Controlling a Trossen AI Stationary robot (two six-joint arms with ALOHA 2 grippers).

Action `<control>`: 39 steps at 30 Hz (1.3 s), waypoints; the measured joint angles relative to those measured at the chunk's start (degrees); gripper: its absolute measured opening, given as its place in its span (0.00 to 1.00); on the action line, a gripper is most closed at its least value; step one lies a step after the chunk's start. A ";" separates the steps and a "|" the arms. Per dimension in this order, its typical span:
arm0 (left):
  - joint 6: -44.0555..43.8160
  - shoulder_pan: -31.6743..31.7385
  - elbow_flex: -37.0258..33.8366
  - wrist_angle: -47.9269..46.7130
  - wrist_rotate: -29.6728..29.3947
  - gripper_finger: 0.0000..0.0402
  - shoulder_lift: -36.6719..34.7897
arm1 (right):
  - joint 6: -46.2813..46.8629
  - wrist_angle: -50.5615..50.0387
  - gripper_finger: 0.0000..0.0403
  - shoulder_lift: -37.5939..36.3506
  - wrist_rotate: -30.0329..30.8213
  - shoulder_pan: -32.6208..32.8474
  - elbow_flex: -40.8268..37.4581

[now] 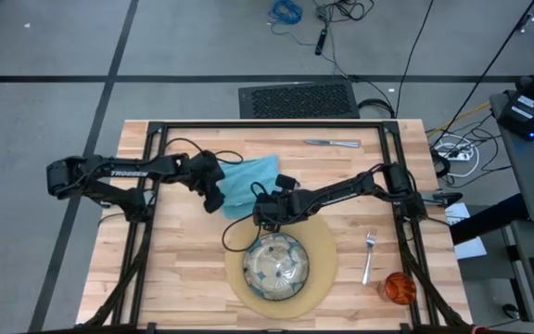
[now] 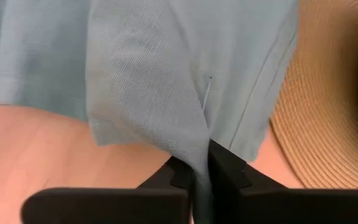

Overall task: Set table place
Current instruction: Fold the blue napkin

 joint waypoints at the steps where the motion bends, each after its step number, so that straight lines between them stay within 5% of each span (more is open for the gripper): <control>1: -0.05 -0.33 0.00 0.41 0.00 0.06 0.00 | -0.53 0.54 0.03 -0.22 -1.73 0.02 0.00; 5: -0.41 -1.56 0.00 2.64 -0.39 0.17 0.00 | -1.17 2.65 0.09 -0.30 -6.78 0.04 0.00; 16: -1.47 -5.10 0.00 2.63 -1.46 0.47 0.00 | 0.14 0.92 0.36 -2.11 -6.08 0.02 0.02; 28: -1.88 -5.89 3.06 -5.27 -2.17 0.67 -1.26 | -1.12 0.27 0.47 -9.54 -6.19 1.18 0.02; 34: -1.72 -7.64 7.41 -10.87 -2.48 0.71 -5.89 | 1.04 -7.73 0.47 -11.87 -2.93 1.15 0.04; 39: 1.01 -9.11 8.70 -15.49 -15.74 0.71 -10.10 | 0.11 -7.22 0.47 -12.41 -2.62 0.50 -1.72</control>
